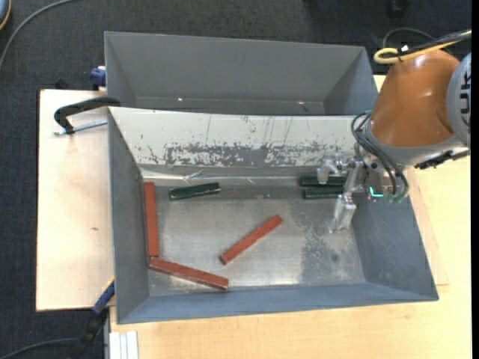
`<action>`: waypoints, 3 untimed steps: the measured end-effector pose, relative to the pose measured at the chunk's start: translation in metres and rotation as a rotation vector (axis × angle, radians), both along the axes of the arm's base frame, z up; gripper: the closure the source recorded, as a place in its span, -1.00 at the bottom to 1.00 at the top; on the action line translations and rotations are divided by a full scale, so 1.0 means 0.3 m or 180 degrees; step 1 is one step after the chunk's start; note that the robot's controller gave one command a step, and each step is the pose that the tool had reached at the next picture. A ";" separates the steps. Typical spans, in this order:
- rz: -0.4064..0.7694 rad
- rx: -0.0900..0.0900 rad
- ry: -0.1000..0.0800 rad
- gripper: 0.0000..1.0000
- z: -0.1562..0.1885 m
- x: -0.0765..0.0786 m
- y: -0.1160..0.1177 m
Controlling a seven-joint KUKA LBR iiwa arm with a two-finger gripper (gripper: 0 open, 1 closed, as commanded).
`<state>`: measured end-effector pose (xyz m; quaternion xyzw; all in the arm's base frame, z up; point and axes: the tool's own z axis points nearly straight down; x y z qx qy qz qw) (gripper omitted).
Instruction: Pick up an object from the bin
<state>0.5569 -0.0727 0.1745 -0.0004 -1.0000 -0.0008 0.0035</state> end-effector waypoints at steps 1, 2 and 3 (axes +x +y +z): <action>0.0533 0.0009 -0.0001 -1.00 -0.359 -0.041 0.180; 0.1652 0.0010 -0.0026 -1.00 -0.345 -0.050 0.357; 0.1646 0.0004 -0.0024 1.00 -0.346 -0.050 0.351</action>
Offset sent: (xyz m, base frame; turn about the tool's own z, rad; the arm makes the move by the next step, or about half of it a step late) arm -0.0108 0.0511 -0.1045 -0.1651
